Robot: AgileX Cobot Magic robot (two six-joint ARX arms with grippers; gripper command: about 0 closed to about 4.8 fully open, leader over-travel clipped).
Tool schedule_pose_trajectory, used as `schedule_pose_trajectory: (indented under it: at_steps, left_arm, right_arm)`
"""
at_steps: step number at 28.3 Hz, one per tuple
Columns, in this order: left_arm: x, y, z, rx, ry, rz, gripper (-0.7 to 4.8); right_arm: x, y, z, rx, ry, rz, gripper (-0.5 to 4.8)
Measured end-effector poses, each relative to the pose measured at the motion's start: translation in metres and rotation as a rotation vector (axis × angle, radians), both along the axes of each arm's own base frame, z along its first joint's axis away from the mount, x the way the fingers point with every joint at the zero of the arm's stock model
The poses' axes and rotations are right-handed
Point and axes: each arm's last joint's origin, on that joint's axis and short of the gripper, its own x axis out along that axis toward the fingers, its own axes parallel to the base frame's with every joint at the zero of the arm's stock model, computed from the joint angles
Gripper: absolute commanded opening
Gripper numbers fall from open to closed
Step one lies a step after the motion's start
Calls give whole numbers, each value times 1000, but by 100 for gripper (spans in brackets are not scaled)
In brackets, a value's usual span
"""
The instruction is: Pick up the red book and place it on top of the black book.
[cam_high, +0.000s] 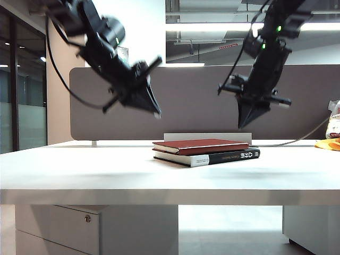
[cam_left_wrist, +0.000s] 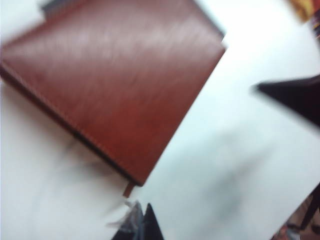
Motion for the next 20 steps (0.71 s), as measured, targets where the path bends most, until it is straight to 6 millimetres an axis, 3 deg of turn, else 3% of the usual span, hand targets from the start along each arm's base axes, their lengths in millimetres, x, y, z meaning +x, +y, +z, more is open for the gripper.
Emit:
schedule_pose_trajectory:
  at_steps: [4,8,20]
  left_arm:
    - [7,-4,-29,17,65,0,-6]
    - [13,-5,-43,15,81,11,-6]
    - [34,-12,-33,0,39,10,-6]
  right_arm:
    - [-8,-1,12,0,5,2,-6]
    - [-13,-2,15,-7,39,2,-6]
    - [-18,-3,17,-13,74,3,-6]
